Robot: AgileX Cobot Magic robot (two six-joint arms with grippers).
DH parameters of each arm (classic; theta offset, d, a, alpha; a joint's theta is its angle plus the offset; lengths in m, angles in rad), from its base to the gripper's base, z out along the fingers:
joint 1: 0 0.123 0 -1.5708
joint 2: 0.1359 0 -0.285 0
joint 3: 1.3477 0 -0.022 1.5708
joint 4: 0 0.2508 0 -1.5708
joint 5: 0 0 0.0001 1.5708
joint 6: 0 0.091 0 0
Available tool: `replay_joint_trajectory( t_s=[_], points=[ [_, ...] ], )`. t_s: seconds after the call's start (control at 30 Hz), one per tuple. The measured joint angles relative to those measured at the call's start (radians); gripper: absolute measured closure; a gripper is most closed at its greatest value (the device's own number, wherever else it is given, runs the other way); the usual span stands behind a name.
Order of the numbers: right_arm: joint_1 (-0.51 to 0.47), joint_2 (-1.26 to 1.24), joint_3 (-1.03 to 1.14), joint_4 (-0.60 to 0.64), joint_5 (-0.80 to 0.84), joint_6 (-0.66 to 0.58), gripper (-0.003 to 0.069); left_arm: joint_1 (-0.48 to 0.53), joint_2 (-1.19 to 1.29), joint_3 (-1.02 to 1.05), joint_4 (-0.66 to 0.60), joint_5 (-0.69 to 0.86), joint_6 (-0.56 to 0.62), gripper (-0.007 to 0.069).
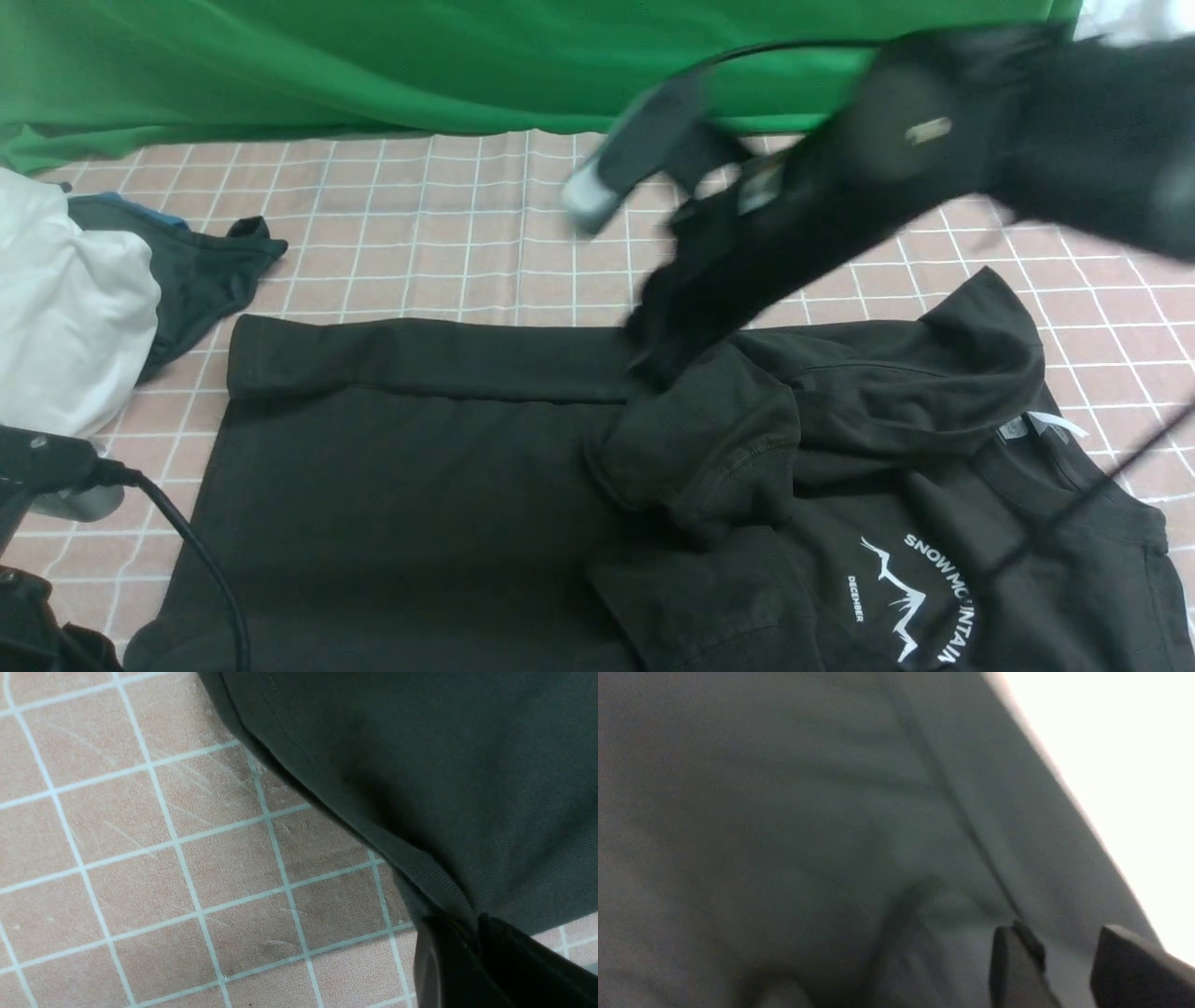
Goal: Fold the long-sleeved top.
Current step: Spread the long sleeves with your arms and place them on the tabletop
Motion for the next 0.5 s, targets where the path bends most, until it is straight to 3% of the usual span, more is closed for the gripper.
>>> replay_joint_trajectory(
  t_s=[0.2,0.5],
  points=[
    [0.099,0.19,-0.143,-0.036,-0.077,-0.14,0.0218,0.0,0.0,0.0,0.0,0.0,-0.002,0.0574],
    [0.092,0.368,-0.25,-0.102,-0.131,-0.156,0.0195,0.0,0.0,0.0,0.0,0.0,0.0,0.0574]
  ],
)
